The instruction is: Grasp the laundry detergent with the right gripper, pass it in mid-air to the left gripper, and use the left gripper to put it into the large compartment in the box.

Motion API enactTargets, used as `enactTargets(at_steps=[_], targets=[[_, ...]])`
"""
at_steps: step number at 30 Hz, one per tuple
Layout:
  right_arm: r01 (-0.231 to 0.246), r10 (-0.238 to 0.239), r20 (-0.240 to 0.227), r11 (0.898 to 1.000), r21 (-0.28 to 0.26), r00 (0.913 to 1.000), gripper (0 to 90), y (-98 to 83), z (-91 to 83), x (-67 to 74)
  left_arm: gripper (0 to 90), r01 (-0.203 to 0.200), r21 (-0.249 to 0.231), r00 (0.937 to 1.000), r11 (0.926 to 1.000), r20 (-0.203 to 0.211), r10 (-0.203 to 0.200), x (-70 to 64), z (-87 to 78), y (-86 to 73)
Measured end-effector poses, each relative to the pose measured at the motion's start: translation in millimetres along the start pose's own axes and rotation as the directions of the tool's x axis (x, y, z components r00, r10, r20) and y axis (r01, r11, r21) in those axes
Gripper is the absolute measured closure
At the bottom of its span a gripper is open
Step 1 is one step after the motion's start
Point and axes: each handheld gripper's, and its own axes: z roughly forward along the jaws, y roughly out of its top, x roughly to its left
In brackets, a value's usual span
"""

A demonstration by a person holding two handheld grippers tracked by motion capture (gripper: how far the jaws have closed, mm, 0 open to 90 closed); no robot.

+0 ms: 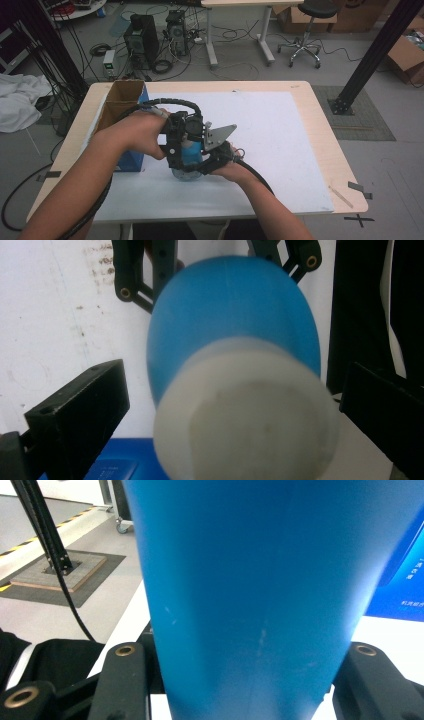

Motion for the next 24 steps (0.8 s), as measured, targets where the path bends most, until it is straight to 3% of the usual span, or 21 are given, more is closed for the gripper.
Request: enactTargets(at_steps=[18, 24], targets=[[0.006, -0.006, -0.003, 1.0, -0.011, 1.0, 45.6, 2.7, 6.6, -0.1, 0.2, 0.015, 0.013, 0.9998, 0.9998, -0.013, -0.015, -2.5, 6.1, 2.9], [0.001, -0.001, -0.002, 1.0, -0.01, 1.0, 45.7, 2.4, 5.5, -0.2, 4.9, 0.014, 0.023, 0.9998, 0.9996, -0.01, -0.014, -3.0, 6.2, 3.7]])
